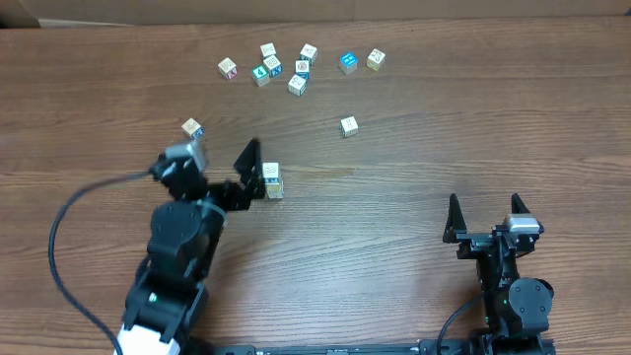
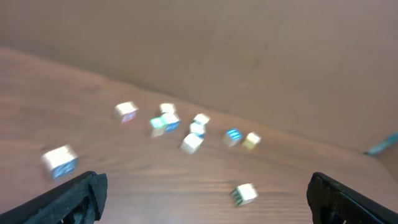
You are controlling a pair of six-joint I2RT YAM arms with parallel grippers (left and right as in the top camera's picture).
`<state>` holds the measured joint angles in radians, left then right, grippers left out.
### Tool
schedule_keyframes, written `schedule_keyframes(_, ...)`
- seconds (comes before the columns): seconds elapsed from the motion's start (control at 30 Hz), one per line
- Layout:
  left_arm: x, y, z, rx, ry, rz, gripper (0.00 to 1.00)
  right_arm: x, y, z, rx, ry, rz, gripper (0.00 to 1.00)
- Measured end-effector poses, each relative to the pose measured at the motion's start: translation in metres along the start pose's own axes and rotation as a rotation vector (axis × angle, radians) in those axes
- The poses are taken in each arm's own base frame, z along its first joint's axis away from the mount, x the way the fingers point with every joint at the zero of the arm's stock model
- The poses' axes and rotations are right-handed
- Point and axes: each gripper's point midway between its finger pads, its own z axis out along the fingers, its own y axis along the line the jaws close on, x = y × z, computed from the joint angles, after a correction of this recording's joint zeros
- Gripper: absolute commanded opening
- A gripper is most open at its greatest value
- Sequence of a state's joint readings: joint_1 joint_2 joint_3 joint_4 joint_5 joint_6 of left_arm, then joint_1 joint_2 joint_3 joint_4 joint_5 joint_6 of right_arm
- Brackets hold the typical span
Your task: Form a tower
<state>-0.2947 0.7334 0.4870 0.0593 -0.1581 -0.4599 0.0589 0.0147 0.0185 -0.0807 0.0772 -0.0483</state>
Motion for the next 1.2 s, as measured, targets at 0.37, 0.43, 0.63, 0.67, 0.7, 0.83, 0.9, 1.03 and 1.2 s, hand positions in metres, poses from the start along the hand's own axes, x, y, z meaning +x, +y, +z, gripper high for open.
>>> schedule_keyframes(0.37,-0.004,0.046,-0.047,-0.053,-0.189,-0.038,1.0,0.0,0.0,0.0,0.0,0.0,-0.001,1.0)
schedule_keyframes(0.43,-0.014,0.049,-0.056,-0.055,-0.243,-0.045,1.0,0.0,0.0,0.0,0.0,0.0,-0.001,1.0)
schedule_keyframes(0.63,-0.023,0.056,-0.077,-0.063,-0.323,-0.053,1.0,0.0,0.0,0.0,0.0,0.0,0.0,1.0)
schedule_keyframes(0.67,-0.023,0.056,-0.079,-0.061,-0.326,-0.053,0.99,0.0,0.0,0.0,0.0,0.001,0.0,1.0)
schedule_keyframes(0.7,-0.022,0.056,-0.081,-0.061,-0.327,-0.053,0.99,0.0,0.0,0.0,0.0,0.0,0.0,1.0)
schedule_keyframes(0.83,-0.032,0.052,-0.096,-0.035,-0.394,-0.057,0.99,0.0,0.0,0.0,0.0,0.0,-0.001,1.0)
schedule_keyframes(0.9,-0.043,0.05,-0.102,-0.018,-0.454,-0.06,1.0,0.0,0.0,0.0,0.0,0.0,0.0,1.0)
schedule_keyframes(1.03,-0.054,0.047,-0.106,0.005,-0.52,-0.063,1.0,0.0,0.0,0.0,0.0,0.0,0.0,1.0)
schedule_keyframes(1.2,-0.056,0.046,-0.107,0.021,-0.554,-0.065,0.99,0.0,0.0,0.0,0.0,0.0,0.0,1.0)
